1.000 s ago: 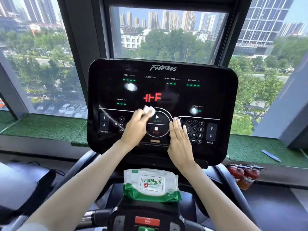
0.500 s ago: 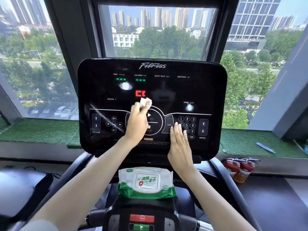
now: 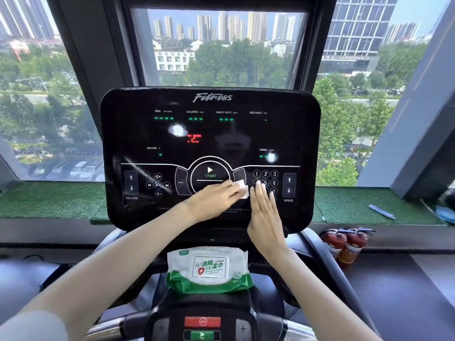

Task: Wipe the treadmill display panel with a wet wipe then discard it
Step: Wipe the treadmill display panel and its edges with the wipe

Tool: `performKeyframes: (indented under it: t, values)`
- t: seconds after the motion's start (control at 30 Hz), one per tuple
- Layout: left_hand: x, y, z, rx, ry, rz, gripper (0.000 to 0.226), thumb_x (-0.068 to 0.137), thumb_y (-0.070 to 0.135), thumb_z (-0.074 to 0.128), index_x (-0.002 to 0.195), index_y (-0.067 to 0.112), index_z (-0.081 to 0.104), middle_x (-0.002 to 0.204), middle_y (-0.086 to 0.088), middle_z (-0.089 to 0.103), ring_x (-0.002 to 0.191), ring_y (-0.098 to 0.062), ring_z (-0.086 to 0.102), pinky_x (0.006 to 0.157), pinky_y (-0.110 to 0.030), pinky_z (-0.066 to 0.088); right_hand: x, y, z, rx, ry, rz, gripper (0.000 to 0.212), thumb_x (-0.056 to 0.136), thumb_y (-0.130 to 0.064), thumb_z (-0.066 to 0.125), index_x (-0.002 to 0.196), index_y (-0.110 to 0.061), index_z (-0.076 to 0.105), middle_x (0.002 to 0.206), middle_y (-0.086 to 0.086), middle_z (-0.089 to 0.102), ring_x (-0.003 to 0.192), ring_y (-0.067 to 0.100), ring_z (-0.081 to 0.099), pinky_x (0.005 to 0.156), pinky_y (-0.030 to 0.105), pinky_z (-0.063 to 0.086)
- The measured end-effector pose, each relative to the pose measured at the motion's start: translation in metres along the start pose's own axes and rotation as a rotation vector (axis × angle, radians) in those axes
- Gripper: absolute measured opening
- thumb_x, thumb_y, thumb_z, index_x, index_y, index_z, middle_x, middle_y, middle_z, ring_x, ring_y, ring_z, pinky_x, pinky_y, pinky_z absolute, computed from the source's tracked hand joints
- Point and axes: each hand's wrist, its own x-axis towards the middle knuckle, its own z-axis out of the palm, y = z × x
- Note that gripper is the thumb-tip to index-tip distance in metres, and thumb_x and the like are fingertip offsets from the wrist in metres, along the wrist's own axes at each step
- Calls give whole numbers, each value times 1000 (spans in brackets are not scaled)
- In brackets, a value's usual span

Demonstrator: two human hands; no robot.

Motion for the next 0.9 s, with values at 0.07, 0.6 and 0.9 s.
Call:
performKeyframes:
  t: [0.07,0.6,0.9]
  values:
    - [3,-15,-3,-18,54,-63,63,66,-13,64,125,7,53,110,-6,51,90,-22,53,62,-34,55,-2,5,-2,0,7,24,69,68,8,32,137,8,34,147,25,30,139,34,24,113,45,20]
    - [48,7,-4,-228,294,-491,62,70,-17,59,126,11,54,106,-9,49,89,-23,49,56,-33,51,-10,28,-6,-3,-3,119,77,66,10,47,141,6,28,151,24,18,142,32,11,116,40,2]
    - [61,6,-4,-221,229,-455,61,74,-14,56,130,11,51,102,-12,49,87,-26,51,56,-38,53,-17,38,-8,-8,-11,161,78,65,11,46,140,6,29,150,25,19,142,32,14,115,40,4]
